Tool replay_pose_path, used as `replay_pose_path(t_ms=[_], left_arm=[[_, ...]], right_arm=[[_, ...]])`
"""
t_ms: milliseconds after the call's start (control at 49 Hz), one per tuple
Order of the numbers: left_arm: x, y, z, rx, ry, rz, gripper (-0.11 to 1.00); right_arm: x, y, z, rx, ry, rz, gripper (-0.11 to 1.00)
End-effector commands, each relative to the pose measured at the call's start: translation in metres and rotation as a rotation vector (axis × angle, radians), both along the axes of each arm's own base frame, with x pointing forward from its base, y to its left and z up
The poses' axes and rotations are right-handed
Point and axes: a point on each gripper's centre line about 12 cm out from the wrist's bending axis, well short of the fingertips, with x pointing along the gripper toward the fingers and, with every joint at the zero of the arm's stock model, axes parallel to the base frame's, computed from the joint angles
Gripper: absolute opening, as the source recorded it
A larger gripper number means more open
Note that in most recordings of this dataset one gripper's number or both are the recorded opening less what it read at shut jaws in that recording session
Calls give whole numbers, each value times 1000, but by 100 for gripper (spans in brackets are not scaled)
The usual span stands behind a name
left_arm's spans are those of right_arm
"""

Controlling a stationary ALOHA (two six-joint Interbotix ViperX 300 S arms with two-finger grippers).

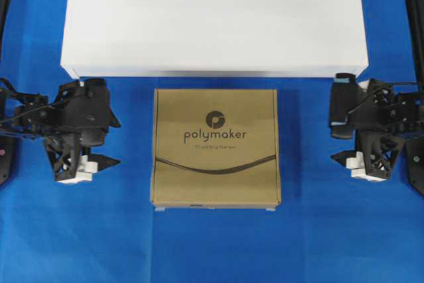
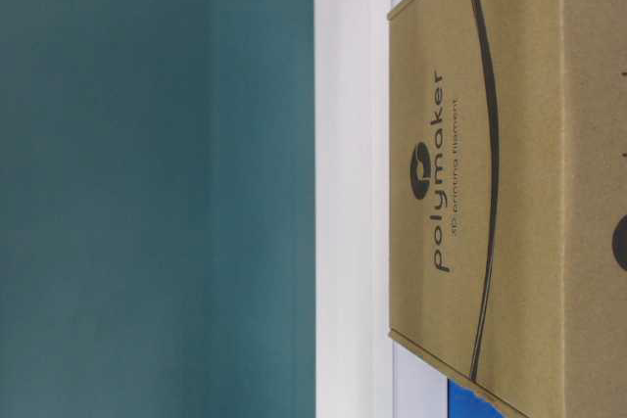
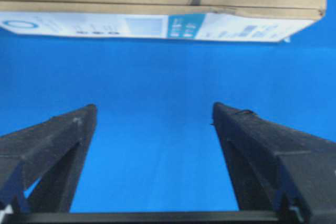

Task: Place the cardboard box on the stand after clamping it between your arms.
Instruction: 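Move both open grippers inward toward the left and right sides of the box, then press both grippers against the box sides to clamp it between them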

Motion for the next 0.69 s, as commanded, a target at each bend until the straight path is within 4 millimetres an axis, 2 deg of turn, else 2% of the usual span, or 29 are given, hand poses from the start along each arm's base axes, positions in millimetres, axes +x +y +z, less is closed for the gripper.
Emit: replay_pose_path(t_ms=[0,265,490,673], left_arm=[[7,2,-5,3,0,2,83],[19,12,-28,8,51,25,85],[37,13,-38,7,42,25,85],[52,12,-46,6,45,17,85]], right_arm=[[4,-1,-3,-16,12,21,97],[26,-2,-26,-35,-9,57,97],[47,-3,-42,-42,-22,70,97],[67,-4,-48,-45,-53,72,97]])
